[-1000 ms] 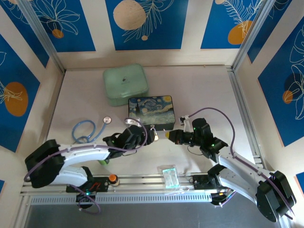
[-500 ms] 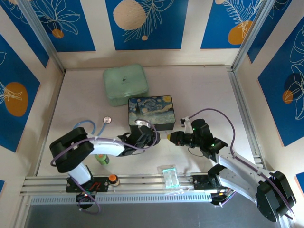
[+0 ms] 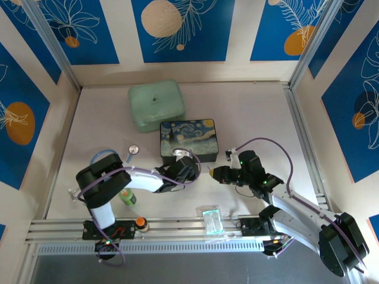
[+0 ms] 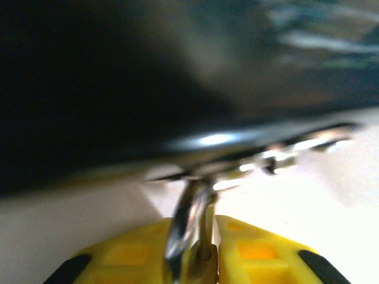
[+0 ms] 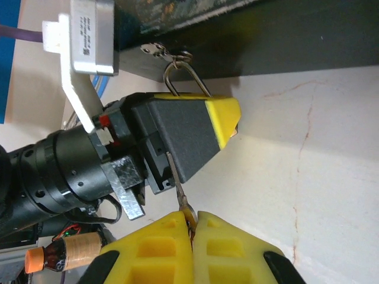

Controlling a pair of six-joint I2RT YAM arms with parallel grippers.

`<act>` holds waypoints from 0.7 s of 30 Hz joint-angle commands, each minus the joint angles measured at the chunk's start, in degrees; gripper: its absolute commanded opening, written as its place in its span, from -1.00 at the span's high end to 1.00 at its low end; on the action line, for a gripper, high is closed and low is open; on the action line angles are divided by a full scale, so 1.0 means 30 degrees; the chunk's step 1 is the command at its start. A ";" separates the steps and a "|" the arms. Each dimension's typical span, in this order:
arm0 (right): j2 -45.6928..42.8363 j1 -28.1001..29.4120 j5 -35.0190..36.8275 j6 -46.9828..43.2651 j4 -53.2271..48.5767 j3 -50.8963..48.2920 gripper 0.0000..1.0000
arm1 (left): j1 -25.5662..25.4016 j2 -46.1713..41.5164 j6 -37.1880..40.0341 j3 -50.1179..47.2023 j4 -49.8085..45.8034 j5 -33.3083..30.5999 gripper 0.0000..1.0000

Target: Unlock the padlock with the key

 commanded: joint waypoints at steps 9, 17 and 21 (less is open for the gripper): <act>0.2883 -0.0130 -0.2426 0.4037 0.5833 -0.2280 0.97 | 0.0038 -0.0577 -0.1767 -0.0853 0.0593 0.1645 0.85; 0.3321 -0.1703 -0.4882 0.5771 0.6854 -0.3084 1.00 | 0.0346 -0.1176 -0.4053 -0.2123 0.4284 0.3068 0.91; 0.4478 -0.2138 -0.6271 0.5030 0.6203 -0.2340 1.00 | 0.0321 -0.1817 -0.4170 -0.2015 0.4235 0.3311 0.92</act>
